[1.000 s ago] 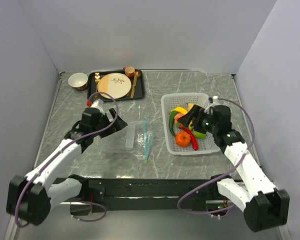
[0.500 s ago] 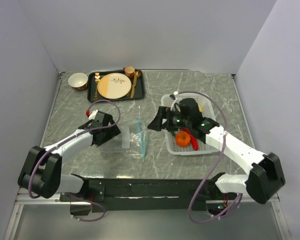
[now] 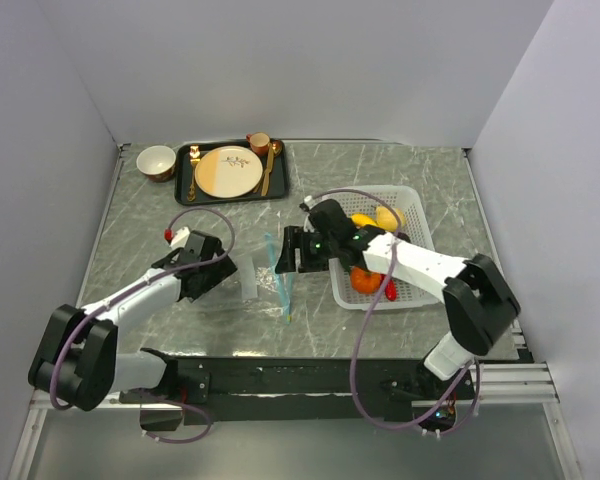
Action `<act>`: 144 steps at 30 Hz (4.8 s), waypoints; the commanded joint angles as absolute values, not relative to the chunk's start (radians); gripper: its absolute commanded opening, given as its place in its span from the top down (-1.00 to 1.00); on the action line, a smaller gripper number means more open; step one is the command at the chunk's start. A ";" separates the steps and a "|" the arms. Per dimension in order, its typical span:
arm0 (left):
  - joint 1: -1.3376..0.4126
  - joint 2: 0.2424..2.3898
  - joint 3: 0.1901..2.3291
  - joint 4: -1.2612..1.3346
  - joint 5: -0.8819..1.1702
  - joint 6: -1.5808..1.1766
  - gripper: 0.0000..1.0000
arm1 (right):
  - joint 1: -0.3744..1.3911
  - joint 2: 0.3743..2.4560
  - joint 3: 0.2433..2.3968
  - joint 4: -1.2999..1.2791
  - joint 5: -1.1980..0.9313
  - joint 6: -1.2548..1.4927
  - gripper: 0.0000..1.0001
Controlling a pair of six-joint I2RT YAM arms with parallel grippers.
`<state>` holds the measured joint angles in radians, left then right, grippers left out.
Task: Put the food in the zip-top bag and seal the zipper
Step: Pick up the zipper food storage bag at the center of the board.
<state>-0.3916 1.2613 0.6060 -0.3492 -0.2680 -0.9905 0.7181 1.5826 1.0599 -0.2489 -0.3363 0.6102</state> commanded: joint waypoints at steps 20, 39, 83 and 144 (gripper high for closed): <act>-0.393 1.157 0.601 -0.299 -0.204 -0.956 -0.99 | 0.677 1.832 1.154 -0.074 -0.334 0.655 -0.59; -0.393 1.032 0.719 -0.365 -0.209 -0.864 -0.99 | 0.647 1.692 0.999 0.186 -0.485 0.753 1.00; -0.836 1.140 0.844 -0.161 -0.236 -0.521 -0.99 | 0.667 1.747 1.345 -0.210 -0.316 0.767 1.00; -0.854 0.956 0.821 -0.321 -0.532 -0.745 0.95 | 0.638 1.650 1.167 -0.025 -0.376 0.851 -0.05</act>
<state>-0.8505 1.0035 0.8162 -0.3431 -0.5434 -0.7311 0.6323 1.6283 1.1046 -0.0940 -0.3397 0.8265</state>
